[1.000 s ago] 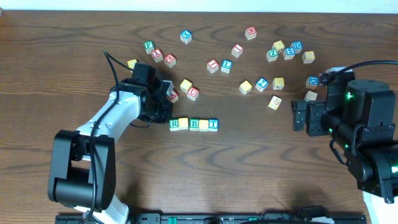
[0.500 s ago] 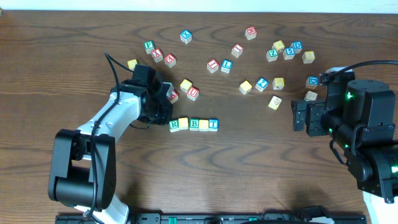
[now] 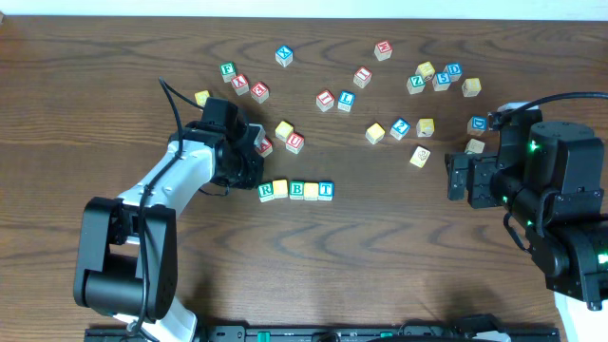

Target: Spell out ROBOT

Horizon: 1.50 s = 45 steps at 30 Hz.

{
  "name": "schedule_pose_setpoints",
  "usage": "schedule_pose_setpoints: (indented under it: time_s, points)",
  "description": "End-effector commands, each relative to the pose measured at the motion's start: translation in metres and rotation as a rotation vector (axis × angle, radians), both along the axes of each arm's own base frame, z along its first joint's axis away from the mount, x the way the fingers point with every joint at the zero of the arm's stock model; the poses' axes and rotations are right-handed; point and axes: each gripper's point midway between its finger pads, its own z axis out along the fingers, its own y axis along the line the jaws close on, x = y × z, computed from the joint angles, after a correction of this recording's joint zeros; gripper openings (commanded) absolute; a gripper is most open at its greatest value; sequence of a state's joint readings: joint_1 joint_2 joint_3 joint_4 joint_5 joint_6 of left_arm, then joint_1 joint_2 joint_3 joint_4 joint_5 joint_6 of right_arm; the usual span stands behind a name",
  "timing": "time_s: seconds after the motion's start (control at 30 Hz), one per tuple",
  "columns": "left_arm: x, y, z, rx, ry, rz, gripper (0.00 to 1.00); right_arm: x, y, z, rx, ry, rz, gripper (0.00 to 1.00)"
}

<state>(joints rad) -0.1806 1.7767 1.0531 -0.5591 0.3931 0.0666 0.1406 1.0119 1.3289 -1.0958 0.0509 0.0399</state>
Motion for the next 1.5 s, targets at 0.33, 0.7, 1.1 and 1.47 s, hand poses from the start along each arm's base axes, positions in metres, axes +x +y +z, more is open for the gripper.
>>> schedule_pose_setpoints:
  time_s: [0.33, 0.7, 1.1, 1.47]
  points:
    - [-0.009, 0.031, -0.017, 0.160, 0.091, 0.221, 0.07, 0.000, -0.001, 0.007, -0.002, -0.019, 0.006, 0.99]
    - [-0.035, 0.011, -0.014, 0.053, 0.192, 0.125, 0.07, 0.000, -0.001, 0.007, -0.002, -0.019, 0.005, 0.99]
    - [-0.030, 0.002, -0.010, -0.002, 0.167, 0.092, 0.07, 0.000, -0.001, 0.007, -0.001, -0.019, 0.006, 0.99]
    - [-0.028, -0.011, -0.005, -0.078, 0.144, 0.039, 0.07, 0.000, -0.001, 0.007, -0.001, -0.019, 0.006, 0.99]
